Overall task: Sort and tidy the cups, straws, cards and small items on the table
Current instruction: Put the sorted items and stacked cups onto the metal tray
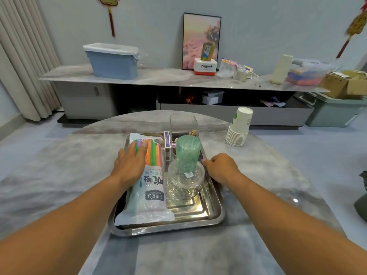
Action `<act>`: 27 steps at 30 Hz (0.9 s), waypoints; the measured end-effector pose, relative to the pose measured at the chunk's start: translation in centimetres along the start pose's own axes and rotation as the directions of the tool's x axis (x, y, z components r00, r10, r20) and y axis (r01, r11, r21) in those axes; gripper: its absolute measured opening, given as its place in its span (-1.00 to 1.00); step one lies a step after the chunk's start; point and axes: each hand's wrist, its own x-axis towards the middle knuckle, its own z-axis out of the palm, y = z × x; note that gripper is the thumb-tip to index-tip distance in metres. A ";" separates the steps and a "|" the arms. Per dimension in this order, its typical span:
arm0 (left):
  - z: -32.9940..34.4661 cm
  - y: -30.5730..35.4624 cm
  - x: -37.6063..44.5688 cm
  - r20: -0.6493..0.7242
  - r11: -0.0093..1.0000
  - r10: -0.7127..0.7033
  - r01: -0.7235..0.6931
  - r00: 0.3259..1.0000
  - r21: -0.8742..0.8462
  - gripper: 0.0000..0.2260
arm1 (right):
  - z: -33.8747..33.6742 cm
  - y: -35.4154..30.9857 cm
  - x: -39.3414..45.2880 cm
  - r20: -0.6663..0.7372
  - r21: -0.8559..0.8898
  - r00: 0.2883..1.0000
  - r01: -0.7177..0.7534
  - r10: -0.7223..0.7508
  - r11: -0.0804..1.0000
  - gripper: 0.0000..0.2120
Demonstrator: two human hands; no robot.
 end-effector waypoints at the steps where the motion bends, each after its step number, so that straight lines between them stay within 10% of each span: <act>1: 0.0 0.1 -0.1 -0.009 1.000 0.004 -0.004 1.000 0.019 -0.29 | 0.2 0.5 -0.1 -0.058 0.045 0.998 -0.006 0.009 0.999 -0.63; 4: 0.2 0.5 -0.2 -0.098 0.994 0.052 -0.042 0.994 0.104 -0.35 | 0.1 1.9 0.0 -0.266 0.196 0.953 -0.093 0.144 0.976 -0.69; 13: 0.8 4.5 1.4 -0.342 0.944 0.269 -0.317 0.900 -0.093 -0.47 | -1.7 5.0 7.2 -0.397 0.433 0.866 -0.114 0.303 0.894 0.20; 27: 2.8 11.1 6.7 -0.155 0.875 0.462 -0.478 0.873 -0.083 -0.44 | -1.5 4.0 14.3 -0.410 0.560 0.886 0.055 0.219 0.827 -0.18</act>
